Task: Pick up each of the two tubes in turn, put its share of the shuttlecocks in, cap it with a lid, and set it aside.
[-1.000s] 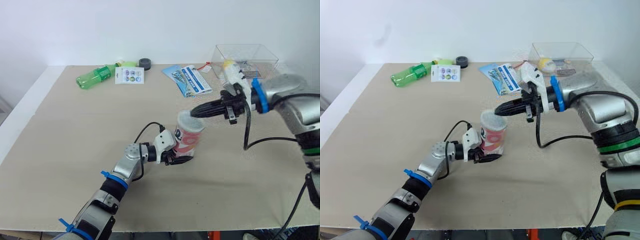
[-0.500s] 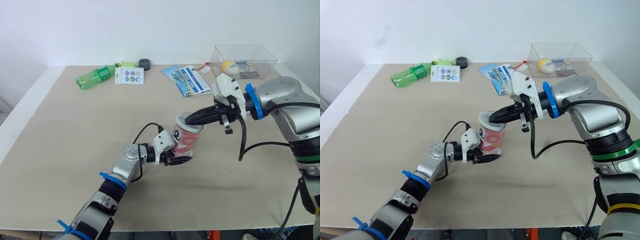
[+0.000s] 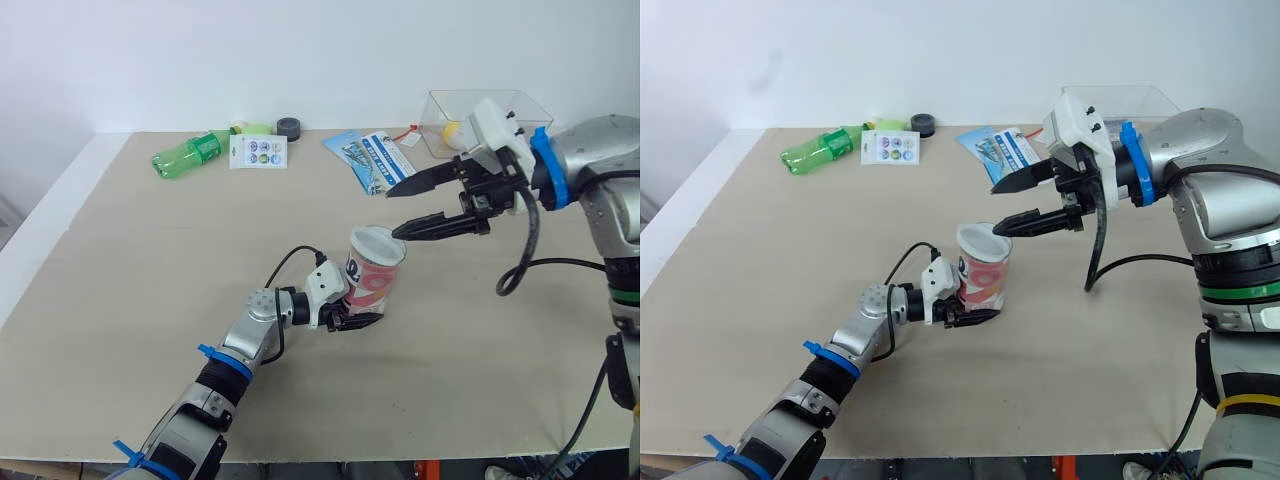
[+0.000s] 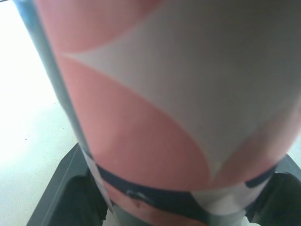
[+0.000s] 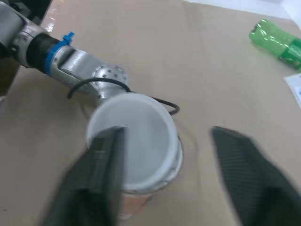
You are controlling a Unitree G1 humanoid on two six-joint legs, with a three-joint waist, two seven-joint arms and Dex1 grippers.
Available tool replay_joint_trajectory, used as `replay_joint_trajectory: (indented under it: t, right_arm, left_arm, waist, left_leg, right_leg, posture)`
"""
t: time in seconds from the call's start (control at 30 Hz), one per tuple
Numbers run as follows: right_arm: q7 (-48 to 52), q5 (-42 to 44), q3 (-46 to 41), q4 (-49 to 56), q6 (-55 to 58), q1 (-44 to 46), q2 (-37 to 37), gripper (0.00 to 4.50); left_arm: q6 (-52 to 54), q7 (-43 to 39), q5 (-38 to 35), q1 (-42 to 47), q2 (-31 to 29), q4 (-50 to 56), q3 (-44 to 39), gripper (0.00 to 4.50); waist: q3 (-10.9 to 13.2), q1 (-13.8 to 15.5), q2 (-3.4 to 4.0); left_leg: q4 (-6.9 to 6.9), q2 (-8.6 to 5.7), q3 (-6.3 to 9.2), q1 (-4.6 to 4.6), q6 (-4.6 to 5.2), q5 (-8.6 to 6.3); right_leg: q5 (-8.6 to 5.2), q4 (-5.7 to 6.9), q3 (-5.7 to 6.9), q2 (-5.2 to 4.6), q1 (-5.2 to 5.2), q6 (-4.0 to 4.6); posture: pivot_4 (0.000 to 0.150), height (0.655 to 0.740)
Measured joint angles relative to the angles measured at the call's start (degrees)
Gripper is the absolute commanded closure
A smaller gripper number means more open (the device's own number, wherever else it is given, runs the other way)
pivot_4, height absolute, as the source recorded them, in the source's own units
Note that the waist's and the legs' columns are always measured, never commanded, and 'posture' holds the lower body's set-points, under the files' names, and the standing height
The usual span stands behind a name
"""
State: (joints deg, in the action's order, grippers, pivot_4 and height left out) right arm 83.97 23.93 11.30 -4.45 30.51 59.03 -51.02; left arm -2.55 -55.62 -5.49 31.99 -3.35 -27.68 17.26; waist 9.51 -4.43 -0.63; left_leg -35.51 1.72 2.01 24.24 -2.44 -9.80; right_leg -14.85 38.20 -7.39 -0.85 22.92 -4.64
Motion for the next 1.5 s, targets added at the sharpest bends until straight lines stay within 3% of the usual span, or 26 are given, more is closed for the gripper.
replay_joint_trajectory:
  t: [0.37, 0.47, 0.67, 0.73, 1.5]
  right_arm:
    - [3.32, -6.34, 2.38, -11.61, -9.38, 2.9, 9.05, 0.02]
    - [4.31, -7.18, 2.44, -13.26, -10.22, 2.98, 9.67, 0.74]
    - [5.79, -8.54, 2.97, -16.14, -12.16, 2.96, 11.1, 3.73]
    - [6.11, -8.57, 3.43, -16.15, -12.82, 2.97, 11.36, 4.38]
    - [6.28, -6.22, 3.51, -11.91, -17.45, 3.96, 6.11, 4.38]
  left_arm:
    - [-1.36, -0.88, -0.1, 0.02, 0.18, -0.49, -0.12, 1.53]
    - [-1.36, -0.88, -0.09, -0.05, 0.11, -0.42, -0.13, 1.53]
    - [-1.23, -0.1, -0.12, -0.7, -0.05, 0.3, -0.17, 1.53]
    - [-0.87, 0.3, -0.22, -0.85, -0.06, 0.46, -0.35, 1.53]
    - [-0.85, 0.16, -0.11, -0.84, -0.61, 0.72, 0.0, 1.53]
  waist:
    - [0.0, 0.06, 0.0]
    - [0.0, 0.04, 0.0]
    - [0.0, -0.05, 0.0]
    - [0.0, -0.13, 0.0]
    - [0.0, -0.23, 0.0]
  left_leg:
    - [0.01, -0.01, 0.04, 0.05, 0.0, 0.01]
    - [0.01, -0.01, 0.04, 0.06, 0.0, 0.01]
    - [0.02, 0.01, 0.04, 0.04, 0.0, 0.01]
    - [0.02, 0.02, 0.04, 0.01, 0.0, 0.01]
    - [0.04, 0.06, 0.04, -0.03, 0.02, 0.02]
  right_leg:
    - [0.0, -0.01, 0.0, 0.0, -0.01, -0.03]
    - [0.0, -0.01, 0.0, 0.0, -0.01, -0.03]
    - [0.0, 0.0, 0.0, 0.02, -0.01, -0.02]
    - [0.03, 0.0, 0.0, 0.04, -0.02, 0.0]
    - [0.04, -0.01, -0.01, 0.09, -0.02, 0.05]
  posture:
    - [0.15, 0.74]
    - [0.15, 0.74]
    - [0.15, 0.74]
    - [0.15, 0.74]
    - [0.15, 0.74]
